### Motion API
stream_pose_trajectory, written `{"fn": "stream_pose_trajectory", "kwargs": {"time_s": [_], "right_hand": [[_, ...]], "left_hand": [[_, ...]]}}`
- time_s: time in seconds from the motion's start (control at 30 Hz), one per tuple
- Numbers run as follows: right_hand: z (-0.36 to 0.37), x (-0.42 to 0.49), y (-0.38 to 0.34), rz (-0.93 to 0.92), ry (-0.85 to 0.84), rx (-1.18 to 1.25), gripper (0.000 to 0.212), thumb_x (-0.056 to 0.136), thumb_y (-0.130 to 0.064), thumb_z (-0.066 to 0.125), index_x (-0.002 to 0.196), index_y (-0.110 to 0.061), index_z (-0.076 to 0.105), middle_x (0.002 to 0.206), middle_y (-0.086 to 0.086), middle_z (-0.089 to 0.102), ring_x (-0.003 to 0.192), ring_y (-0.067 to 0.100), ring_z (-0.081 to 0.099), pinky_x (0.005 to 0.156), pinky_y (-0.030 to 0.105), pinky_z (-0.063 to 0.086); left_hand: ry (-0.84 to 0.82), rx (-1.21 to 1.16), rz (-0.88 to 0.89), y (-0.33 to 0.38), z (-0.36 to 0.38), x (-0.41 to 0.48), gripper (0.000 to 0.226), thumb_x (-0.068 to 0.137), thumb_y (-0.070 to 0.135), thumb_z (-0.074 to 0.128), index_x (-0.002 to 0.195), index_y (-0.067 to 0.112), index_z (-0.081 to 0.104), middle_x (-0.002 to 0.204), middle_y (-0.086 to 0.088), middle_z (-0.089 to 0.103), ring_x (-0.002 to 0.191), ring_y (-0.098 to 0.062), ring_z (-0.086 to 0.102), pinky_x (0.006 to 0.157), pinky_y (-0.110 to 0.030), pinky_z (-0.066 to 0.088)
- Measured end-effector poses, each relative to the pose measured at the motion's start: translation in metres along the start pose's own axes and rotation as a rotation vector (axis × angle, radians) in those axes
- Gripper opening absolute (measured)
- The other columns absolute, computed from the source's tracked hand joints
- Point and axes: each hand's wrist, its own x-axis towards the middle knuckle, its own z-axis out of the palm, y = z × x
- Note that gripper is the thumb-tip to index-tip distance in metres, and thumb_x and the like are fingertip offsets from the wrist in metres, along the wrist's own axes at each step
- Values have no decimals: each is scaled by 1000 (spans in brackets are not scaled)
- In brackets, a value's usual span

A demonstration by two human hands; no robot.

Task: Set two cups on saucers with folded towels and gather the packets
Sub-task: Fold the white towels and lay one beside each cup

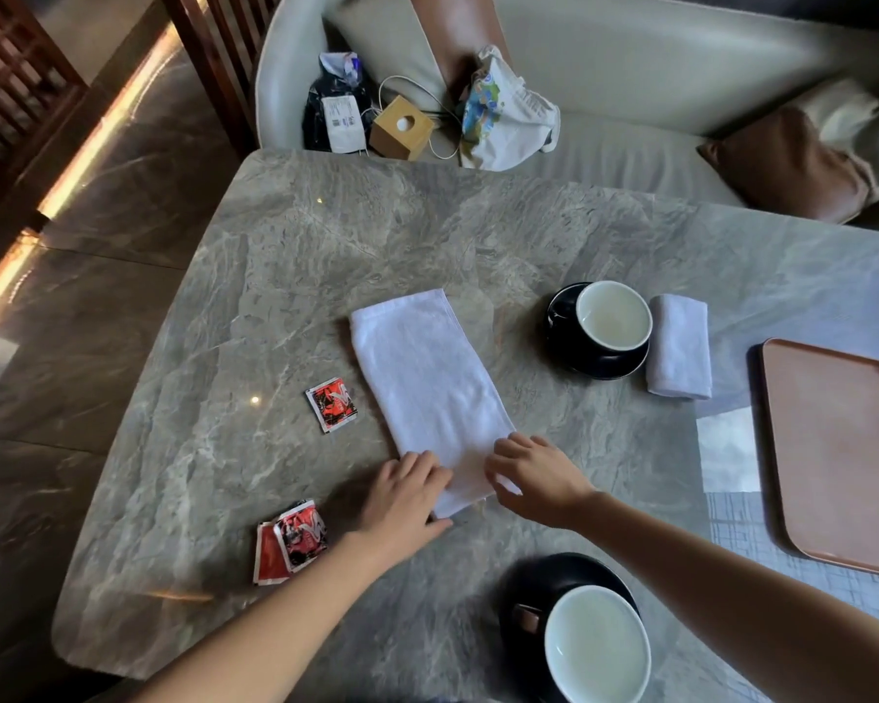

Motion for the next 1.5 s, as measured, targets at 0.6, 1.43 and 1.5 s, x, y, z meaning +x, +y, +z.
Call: {"fn": "stream_pose_trajectory", "kwargs": {"time_s": [0.6, 1.43, 1.5], "right_hand": [[-2, 4, 6, 83, 68, -168, 20, 69, -12, 66, 88, -17, 63, 84, -1, 64, 81, 23, 61, 62, 34, 51], [1, -34, 3, -108, 131, -110, 41, 64, -4, 67, 100, -21, 55, 92, -4, 62, 81, 19, 61, 59, 27, 53], [2, -36, 3, -87, 172, -98, 30, 69, -5, 69, 94, -21, 62, 89, -4, 64, 81, 20, 64, 58, 26, 53]], "left_hand": [[-151, 152, 28, 6, -20, 13, 25, 83, 23, 43, 105, 15, 52, 108, -7, 57, 102, -30, 57, 92, -36, 38], [-57, 244, 243, -5, -40, -20, 18, 51, 33, 77, 65, 31, 65, 58, 16, 62, 57, 2, 62, 92, -28, 52], [-68, 181, 200, -7, -40, -22, 20, 51, 33, 79, 61, 30, 62, 57, 17, 61, 58, 3, 60, 94, -28, 51]]}}
